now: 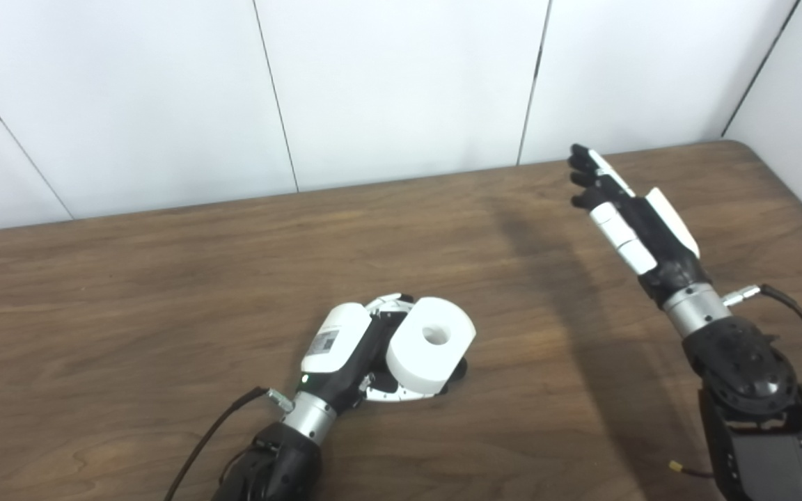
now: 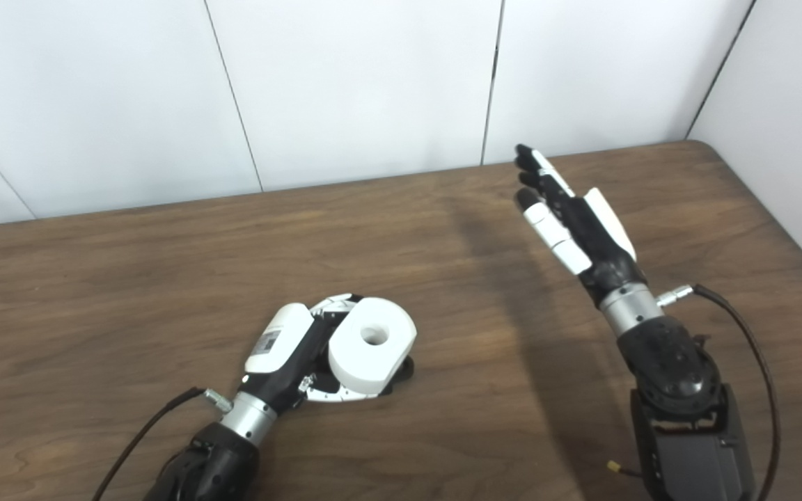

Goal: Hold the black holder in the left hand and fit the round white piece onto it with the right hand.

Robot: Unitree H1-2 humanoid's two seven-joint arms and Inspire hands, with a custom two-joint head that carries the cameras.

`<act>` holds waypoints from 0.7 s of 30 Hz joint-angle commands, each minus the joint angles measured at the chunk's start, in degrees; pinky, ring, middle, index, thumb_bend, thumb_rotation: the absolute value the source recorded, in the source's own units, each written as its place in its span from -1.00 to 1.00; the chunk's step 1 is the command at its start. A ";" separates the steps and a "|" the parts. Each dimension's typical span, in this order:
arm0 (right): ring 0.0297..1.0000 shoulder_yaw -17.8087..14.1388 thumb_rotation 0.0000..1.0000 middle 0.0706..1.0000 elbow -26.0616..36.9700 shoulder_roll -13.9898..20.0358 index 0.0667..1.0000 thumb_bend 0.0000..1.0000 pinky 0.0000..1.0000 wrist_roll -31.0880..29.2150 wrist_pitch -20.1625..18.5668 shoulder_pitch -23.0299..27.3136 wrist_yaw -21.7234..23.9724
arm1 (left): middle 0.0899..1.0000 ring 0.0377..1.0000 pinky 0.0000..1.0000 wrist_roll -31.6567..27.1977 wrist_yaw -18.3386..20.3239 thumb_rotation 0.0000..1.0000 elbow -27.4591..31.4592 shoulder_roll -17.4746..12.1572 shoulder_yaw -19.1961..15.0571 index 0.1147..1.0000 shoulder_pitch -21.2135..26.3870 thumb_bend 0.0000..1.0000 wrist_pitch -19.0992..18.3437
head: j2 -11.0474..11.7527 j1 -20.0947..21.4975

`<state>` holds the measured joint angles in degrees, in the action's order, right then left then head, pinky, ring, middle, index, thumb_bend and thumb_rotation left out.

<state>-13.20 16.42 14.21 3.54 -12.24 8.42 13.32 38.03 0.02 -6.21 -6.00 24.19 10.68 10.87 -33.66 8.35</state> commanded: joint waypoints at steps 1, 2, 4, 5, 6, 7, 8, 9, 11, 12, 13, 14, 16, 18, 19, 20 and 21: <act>0.86 -1.59 1.00 0.88 1.66 -1.36 0.90 -0.35 0.74 -4.53 -1.60 1.67 -2.28 | 0.41 0.70 0.99 -0.14 0.41 -0.89 -1.51 -1.81 -0.54 -0.17 -1.16 0.05 -0.17 | -0.03 0.06; 0.86 -2.64 1.00 0.88 1.97 -2.30 0.89 -0.35 0.75 -6.90 -3.00 1.92 -2.91 | 0.41 0.70 0.98 -0.21 0.42 -0.89 -1.45 -1.85 -0.60 -0.17 -1.16 0.05 -0.17 | -0.08 0.15; 0.87 -4.06 1.00 0.88 2.64 -3.59 0.89 -0.34 0.78 -10.54 -5.39 2.24 -4.13 | 0.41 0.70 0.98 -0.57 0.53 -0.89 -1.44 -1.92 -0.73 -0.17 -1.17 0.05 -0.09 | -0.27 0.26; 0.87 -4.72 1.00 0.88 2.93 -4.18 0.89 -0.34 0.79 -12.28 -6.39 2.28 -4.72 | 0.41 0.70 0.98 -0.73 0.68 -0.89 -1.43 -1.90 -0.79 -0.17 -1.18 0.05 -0.21 | -0.42 0.28; 0.88 -5.34 1.00 0.88 3.32 -4.86 0.89 -0.34 0.81 -13.95 -7.51 2.21 -5.45 | 0.41 0.70 0.98 -0.82 0.83 -0.89 -1.37 -1.87 -0.83 -0.17 -1.22 0.05 -0.37 | -0.45 0.28; 0.88 -5.69 1.00 0.89 3.66 -5.27 0.89 -0.34 0.81 -15.11 -8.31 2.11 -6.02 | 0.41 0.70 0.98 -0.86 0.95 -0.89 -1.27 -1.86 -0.86 -0.17 -1.28 0.05 -0.49 | -0.54 0.19; 0.88 -6.34 1.00 0.89 3.85 -5.99 0.89 -0.34 0.82 -16.94 -9.35 2.01 -6.64 | 0.41 0.70 0.98 -0.86 0.98 -0.89 -1.26 -1.83 -0.88 -0.17 -1.32 0.05 -0.51 | -0.54 0.19; 0.89 -6.80 1.00 0.89 4.18 -6.62 0.89 -0.36 0.84 -18.57 -10.35 1.78 -7.27 | 0.41 0.70 0.98 -0.83 1.03 -0.89 -1.13 -1.82 -0.88 -0.17 -1.40 0.05 -0.54 | -0.40 0.10; 0.92 -7.30 1.00 0.91 4.82 -7.47 0.89 -0.40 0.87 -21.13 -11.98 1.27 -8.24 | 0.41 0.70 0.98 -0.70 1.21 -0.89 -0.76 -1.88 -0.87 -0.17 -1.55 0.05 -0.74 | -0.49 0.20; 0.93 -7.32 1.00 0.93 5.27 -7.77 0.91 -0.43 0.90 -21.97 -12.72 0.81 -8.65 | 0.41 0.70 0.98 -0.61 1.40 -0.89 -0.41 -1.95 -0.84 -0.17 -1.67 0.05 -0.98 | -0.24 0.35; 0.95 -7.28 1.00 0.95 5.62 -7.87 0.92 -0.45 0.91 -22.58 -13.24 0.49 -9.01 | 0.41 0.70 0.98 -0.55 1.54 -0.89 -0.12 -1.98 -0.81 -0.17 -1.77 0.05 -1.18 | -0.31 0.29; 0.95 -7.10 1.00 0.95 5.84 -7.86 0.93 -0.46 0.91 -23.02 -13.51 0.09 -9.28 | 0.41 0.70 0.99 -0.44 1.69 -0.89 0.16 -2.01 -0.79 -0.17 -1.86 0.05 -1.44 | -0.38 0.25; 0.96 -6.66 1.00 0.97 6.02 -7.48 0.95 -0.48 0.91 -23.29 -13.68 -0.43 -9.50 | 0.41 0.70 0.98 -0.35 1.71 -0.89 0.42 -1.99 -0.80 -0.17 -1.98 0.05 -1.69 | -0.50 0.21; 0.96 -6.10 1.00 0.97 6.35 -6.98 0.95 -0.48 0.91 -23.09 -14.09 -0.78 -9.87 | 0.41 0.69 0.97 -0.25 1.37 -0.89 0.23 -1.94 -0.79 -0.17 -1.98 0.05 -1.51 | -0.63 0.32; 0.96 -5.93 1.00 0.98 6.45 -6.80 0.96 -0.49 0.91 -23.17 -14.23 -0.86 -10.06 | 0.41 0.69 0.96 -0.21 1.22 -0.89 0.12 -1.93 -0.77 -0.17 -1.95 0.05 -1.39 | -0.63 0.32; 0.96 -5.85 1.00 0.98 6.48 -6.67 0.96 -0.49 0.92 -23.31 -14.27 -0.90 -10.22 | 0.41 0.68 0.96 -0.25 1.16 -0.89 0.03 -1.87 -0.76 -0.17 -1.94 0.05 -1.38 | -0.65 0.30; 0.96 -5.86 1.00 0.97 6.49 -6.61 0.95 -0.50 0.92 -23.58 -14.29 -0.87 -10.44 | 0.41 0.68 0.96 -0.25 1.19 -0.89 -0.06 -1.82 -0.72 -0.17 -1.88 0.05 -1.40 | -0.78 0.34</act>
<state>-18.95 20.56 6.51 -18.94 -26.91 6.23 3.12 37.49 0.79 -5.22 -6.83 23.49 10.11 10.05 -34.36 8.61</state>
